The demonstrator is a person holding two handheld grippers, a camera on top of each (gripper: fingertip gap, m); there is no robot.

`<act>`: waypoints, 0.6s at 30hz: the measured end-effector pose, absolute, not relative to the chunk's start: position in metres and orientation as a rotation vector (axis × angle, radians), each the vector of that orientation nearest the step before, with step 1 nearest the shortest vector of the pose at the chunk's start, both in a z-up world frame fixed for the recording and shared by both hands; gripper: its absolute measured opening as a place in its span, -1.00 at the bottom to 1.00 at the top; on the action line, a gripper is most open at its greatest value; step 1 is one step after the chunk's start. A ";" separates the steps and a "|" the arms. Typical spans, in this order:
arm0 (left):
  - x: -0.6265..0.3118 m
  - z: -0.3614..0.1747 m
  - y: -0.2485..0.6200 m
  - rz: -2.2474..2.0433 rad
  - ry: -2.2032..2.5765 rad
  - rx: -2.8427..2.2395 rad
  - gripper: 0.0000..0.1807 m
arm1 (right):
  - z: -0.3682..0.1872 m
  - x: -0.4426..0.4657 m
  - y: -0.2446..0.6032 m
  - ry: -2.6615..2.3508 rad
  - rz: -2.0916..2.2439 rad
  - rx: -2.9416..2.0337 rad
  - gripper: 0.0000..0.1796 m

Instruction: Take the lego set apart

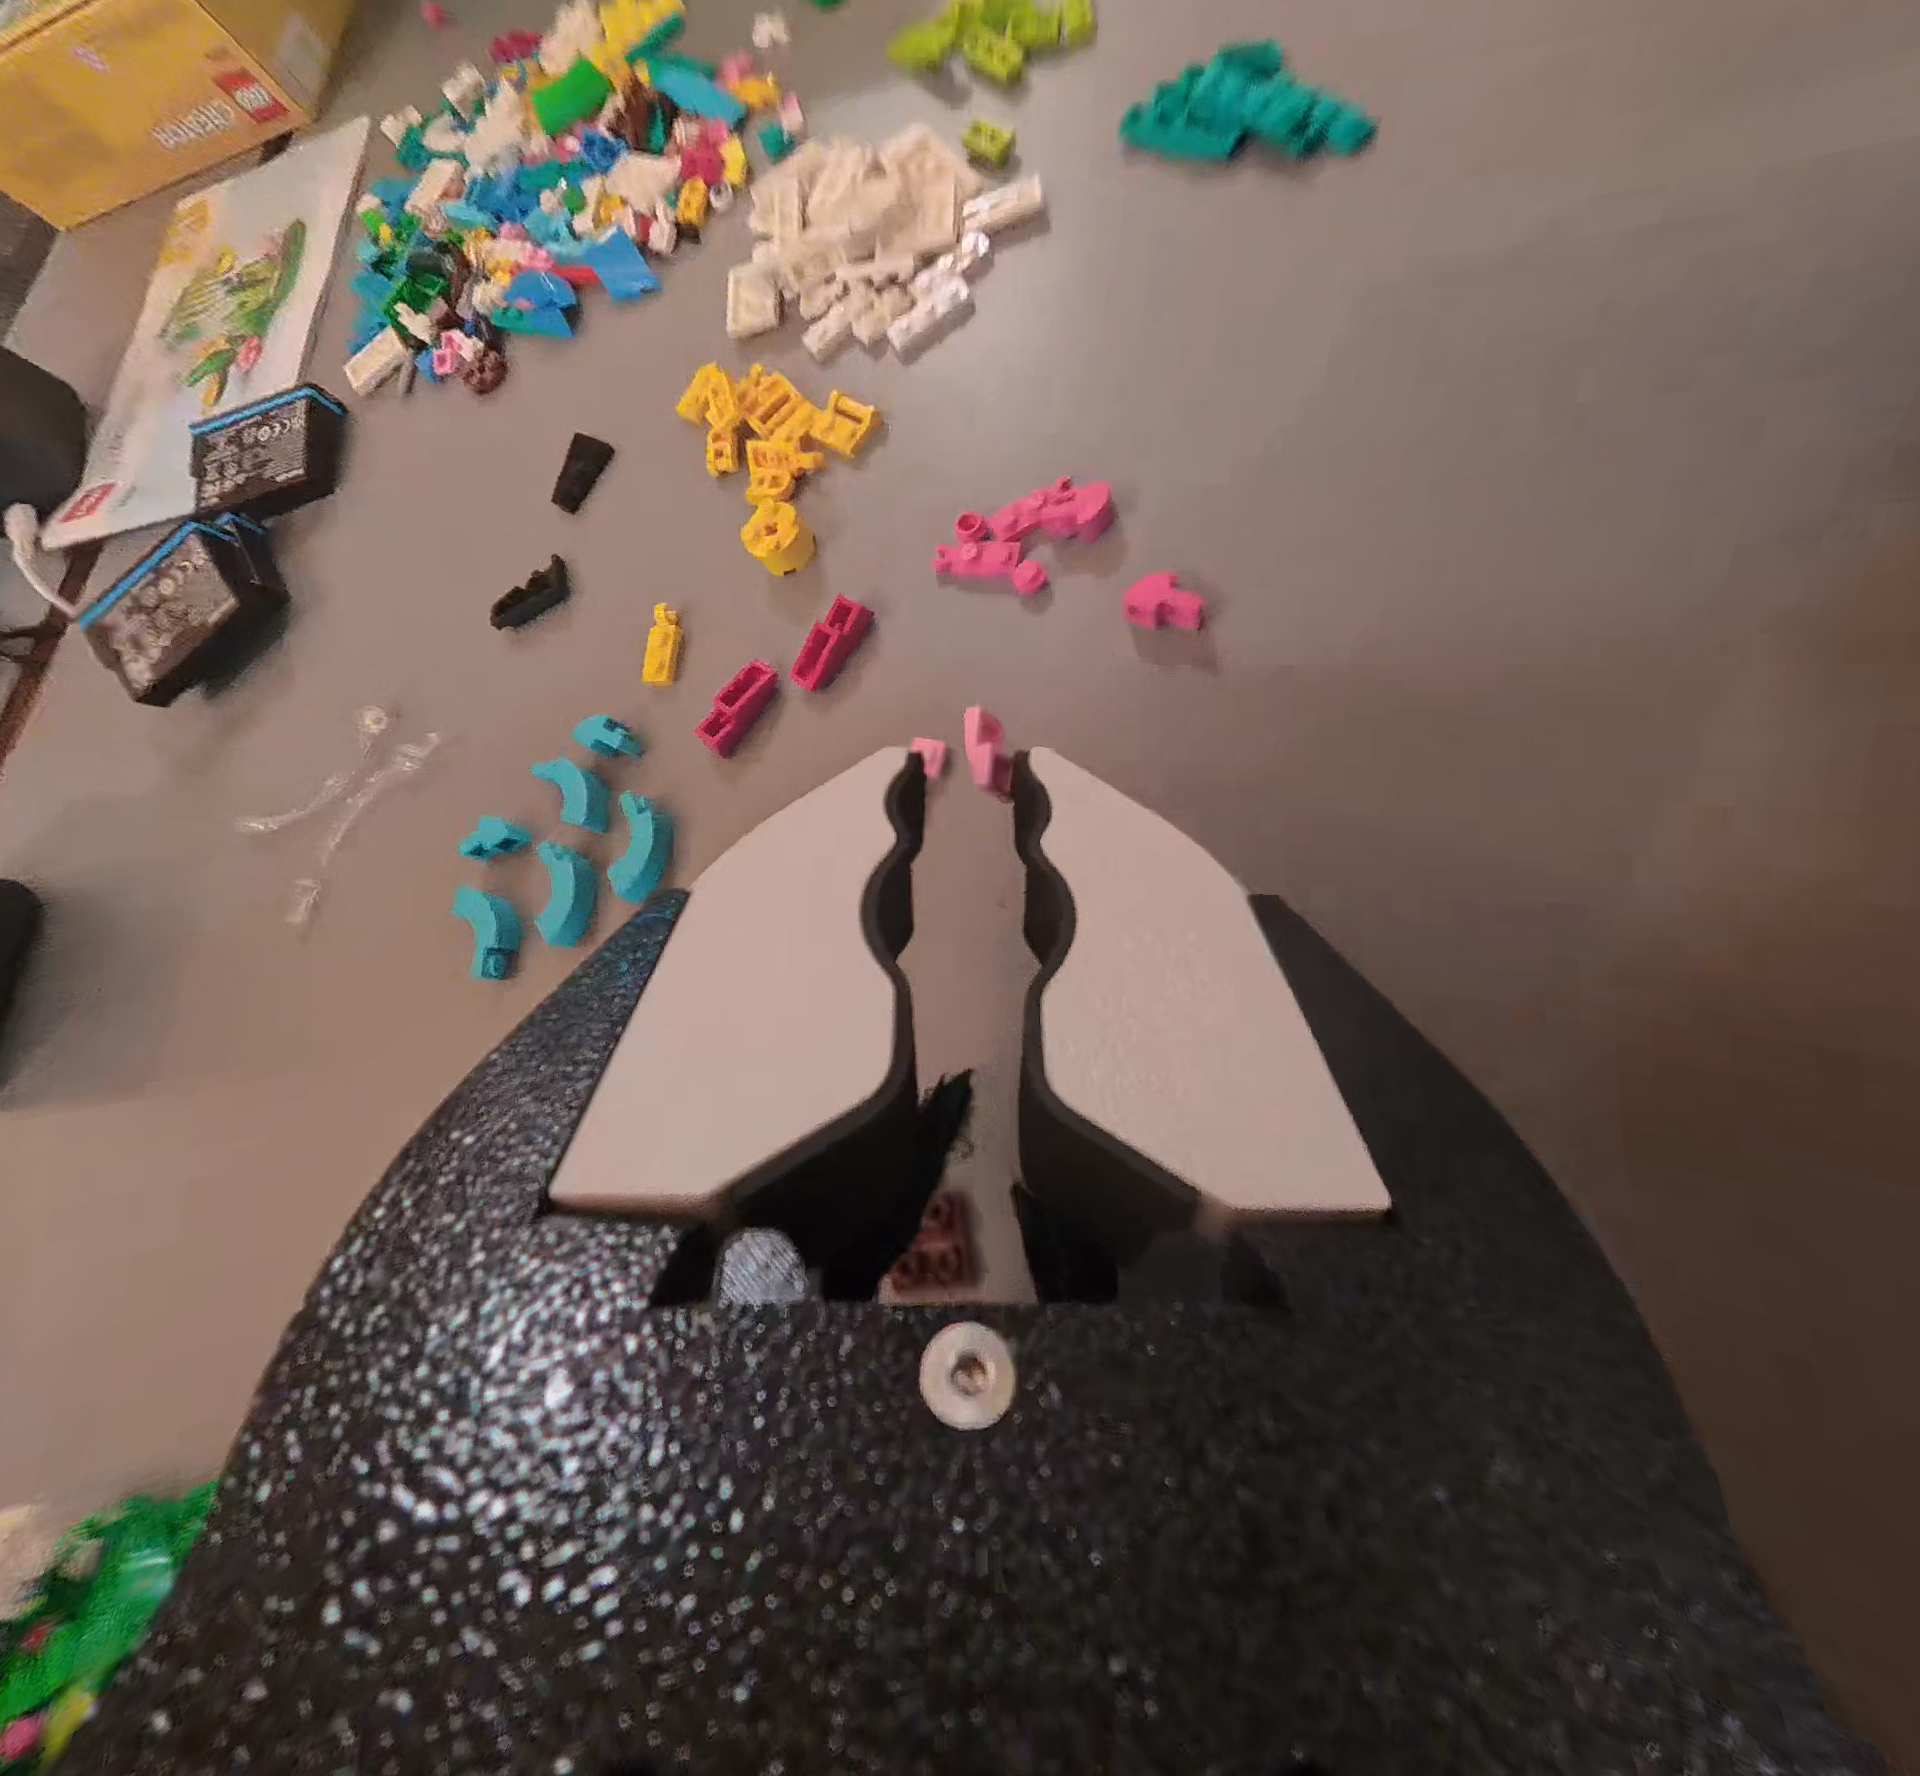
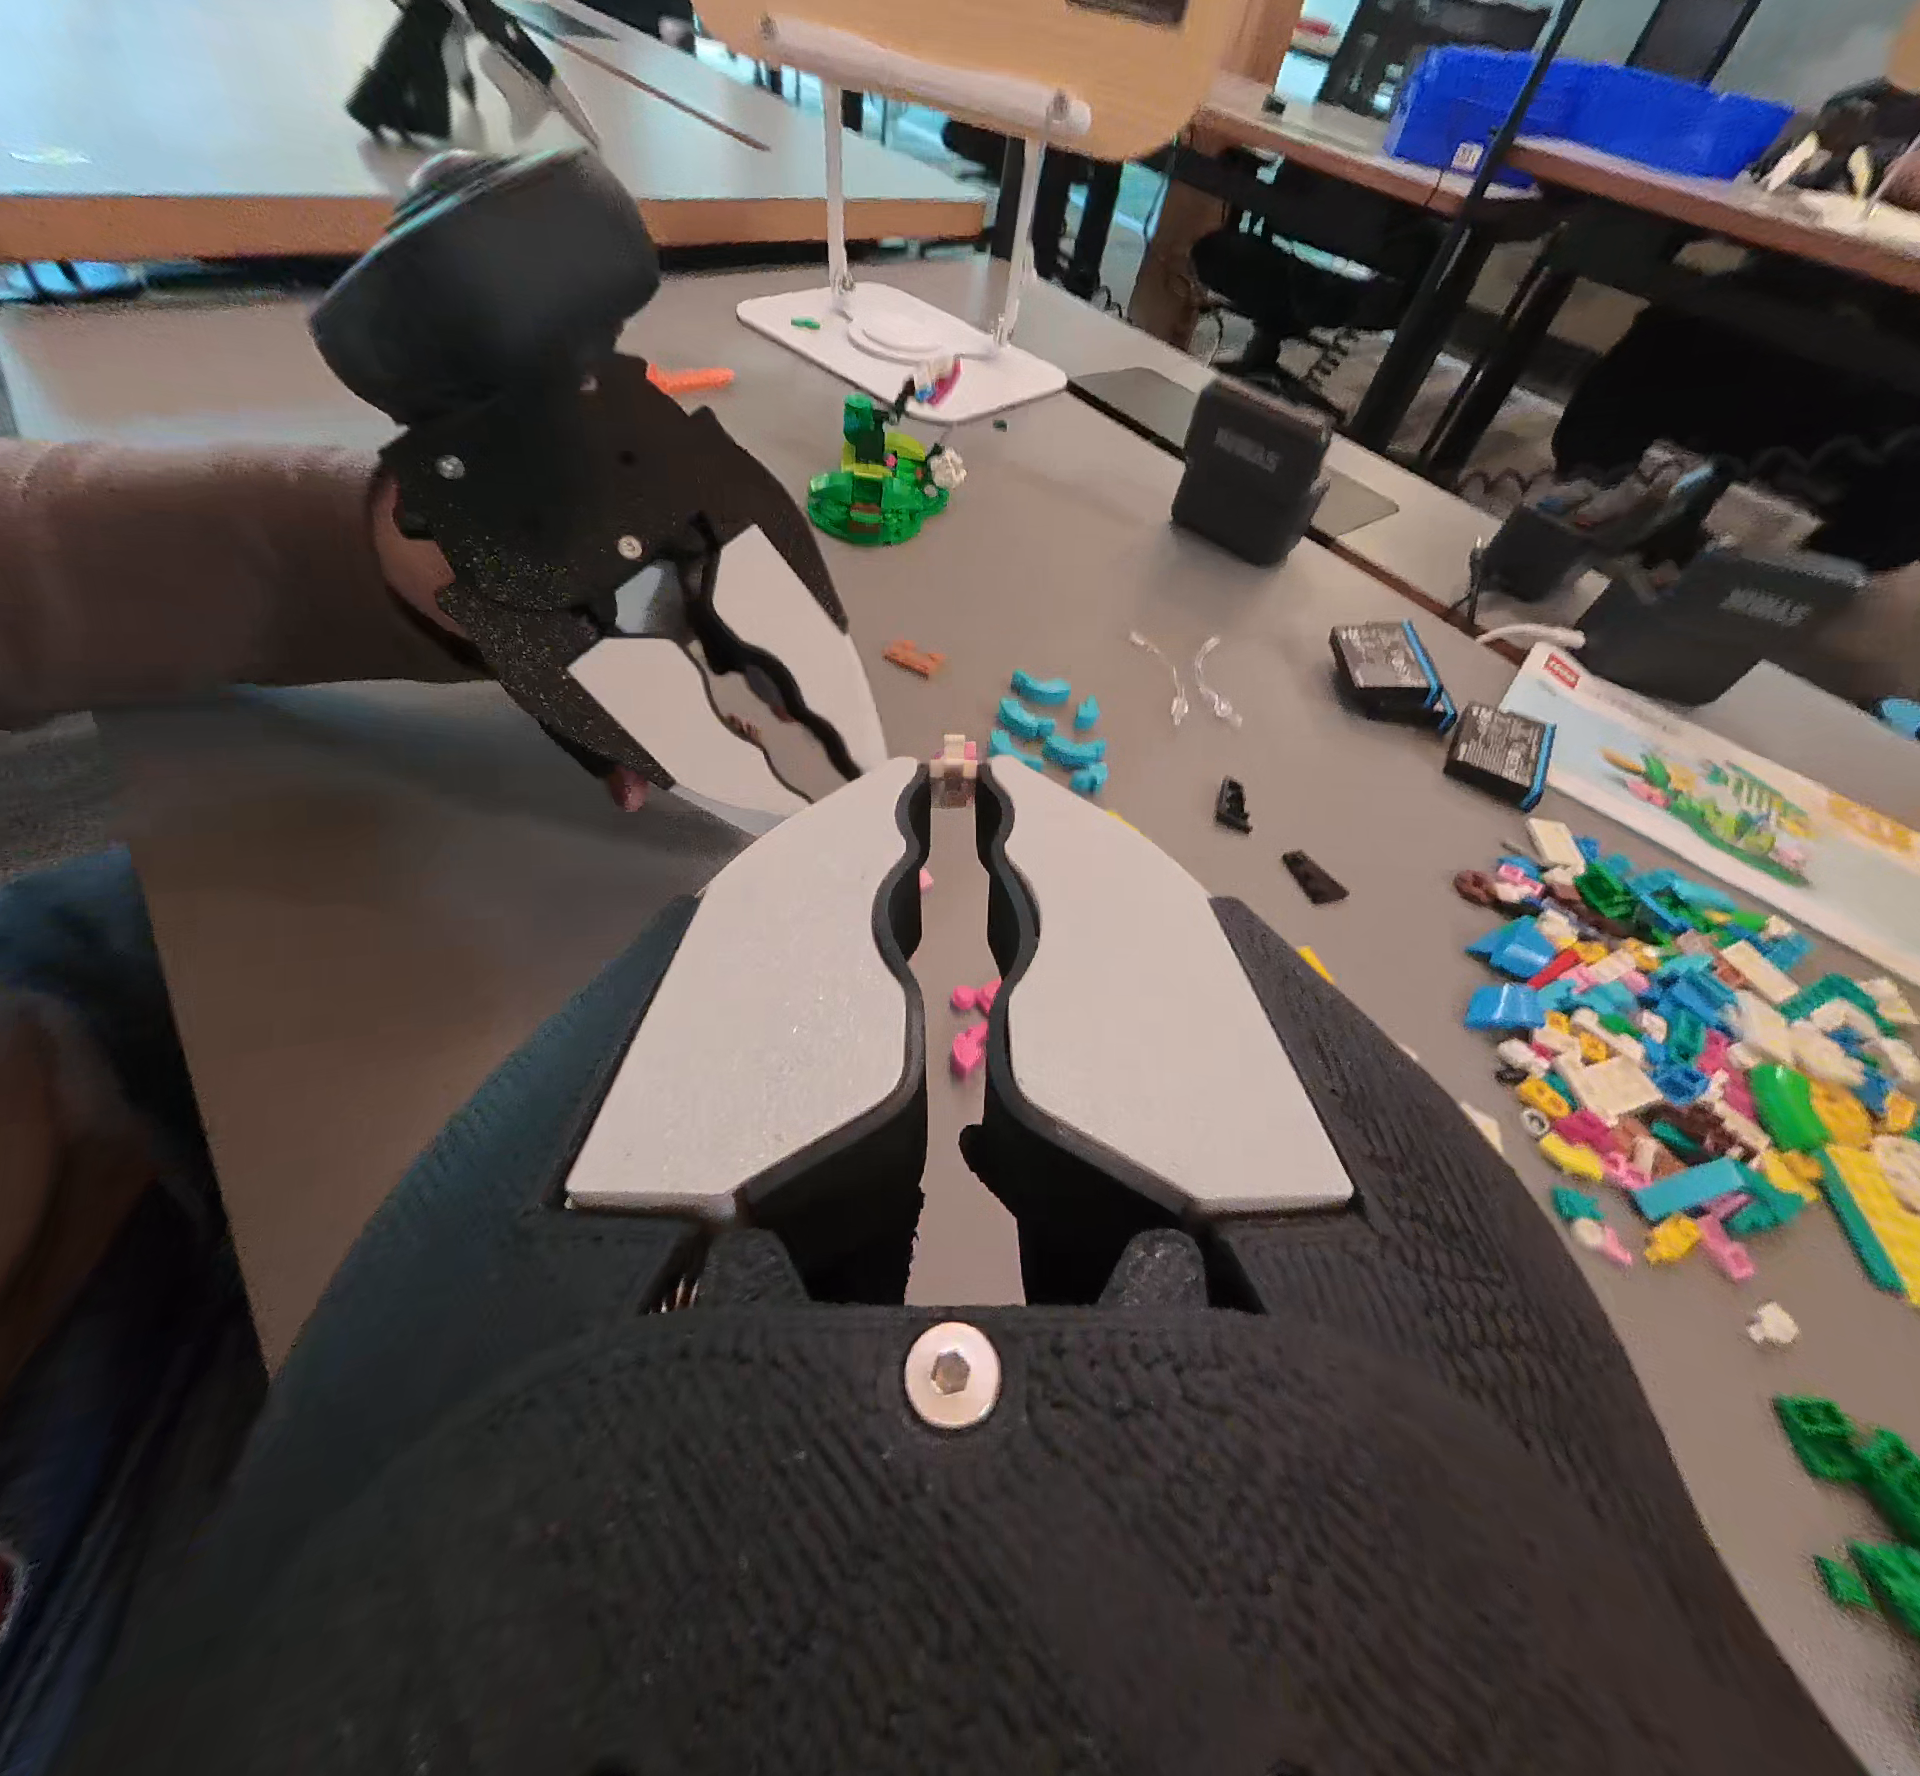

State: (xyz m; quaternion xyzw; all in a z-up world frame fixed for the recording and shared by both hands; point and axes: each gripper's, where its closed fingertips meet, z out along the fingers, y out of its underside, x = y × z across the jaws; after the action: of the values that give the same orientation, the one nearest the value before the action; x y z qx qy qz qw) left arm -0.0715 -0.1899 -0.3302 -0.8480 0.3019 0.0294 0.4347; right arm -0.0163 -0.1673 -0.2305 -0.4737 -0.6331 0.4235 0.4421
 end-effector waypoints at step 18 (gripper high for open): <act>-0.086 -0.285 -0.224 -0.124 0.507 -1.921 -0.62 | -0.272 -0.085 -0.225 -1.827 1.029 -0.813 -0.93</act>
State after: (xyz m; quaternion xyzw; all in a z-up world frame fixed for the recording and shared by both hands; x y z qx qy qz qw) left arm -0.0861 -0.2243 -0.2854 -0.8097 0.2135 -0.0522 0.5442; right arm -0.0846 -0.2246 -0.2720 -0.3260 -0.7329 0.4127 0.4316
